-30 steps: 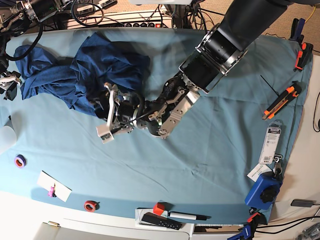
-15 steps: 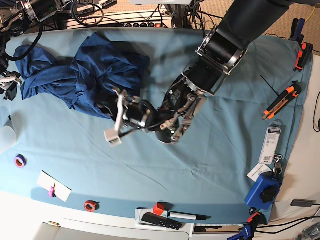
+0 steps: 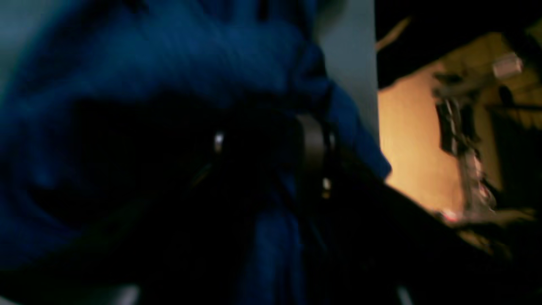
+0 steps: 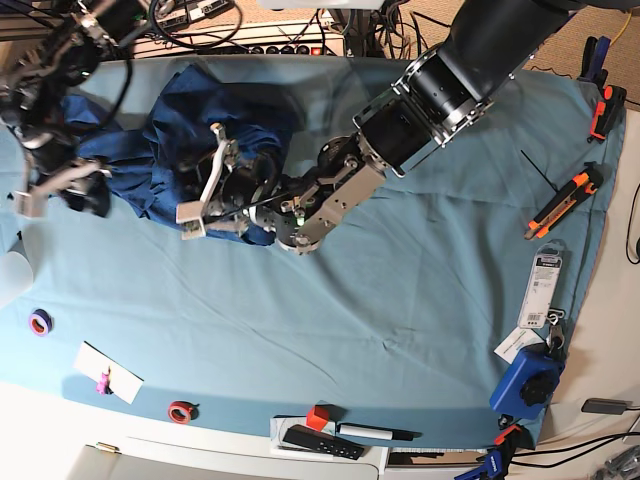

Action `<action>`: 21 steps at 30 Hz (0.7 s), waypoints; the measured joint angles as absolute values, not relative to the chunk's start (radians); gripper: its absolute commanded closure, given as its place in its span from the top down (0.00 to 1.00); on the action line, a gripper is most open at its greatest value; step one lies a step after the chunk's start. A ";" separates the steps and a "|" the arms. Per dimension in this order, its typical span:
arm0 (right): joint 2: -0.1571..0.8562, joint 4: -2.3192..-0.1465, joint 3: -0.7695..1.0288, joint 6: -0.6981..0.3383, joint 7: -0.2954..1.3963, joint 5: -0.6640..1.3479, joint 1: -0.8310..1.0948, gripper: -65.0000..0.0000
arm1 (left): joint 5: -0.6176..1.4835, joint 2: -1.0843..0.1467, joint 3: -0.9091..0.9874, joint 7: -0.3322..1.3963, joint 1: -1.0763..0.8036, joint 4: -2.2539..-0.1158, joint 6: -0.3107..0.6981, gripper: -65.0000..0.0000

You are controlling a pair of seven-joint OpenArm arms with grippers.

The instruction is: Layout the t-shirt on the table in an organized manner, then fold the t-shirt properly

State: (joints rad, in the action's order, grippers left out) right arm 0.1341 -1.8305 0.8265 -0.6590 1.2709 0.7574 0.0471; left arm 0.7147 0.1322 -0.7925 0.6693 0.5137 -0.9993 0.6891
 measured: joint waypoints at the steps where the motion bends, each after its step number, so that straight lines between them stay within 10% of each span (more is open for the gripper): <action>1: 0.127 -1.830 0.808 -0.659 1.270 0.758 0.047 0.48 | 0.713 0.132 -0.793 0.647 0.513 -0.999 0.689 0.30; 6: 0.122 -1.830 0.749 -0.659 1.260 0.758 0.047 0.47 | 0.711 0.132 -0.793 0.511 0.513 -0.999 0.683 0.30; 14: 0.122 -1.830 0.745 -0.681 1.337 0.811 0.047 0.47 | 0.529 0.132 -0.785 0.375 0.513 -0.998 0.271 0.30; 21: 0.121 -1.830 0.745 -0.682 1.414 0.953 0.076 0.48 | 0.498 0.132 -0.641 0.422 0.514 -0.998 0.352 0.30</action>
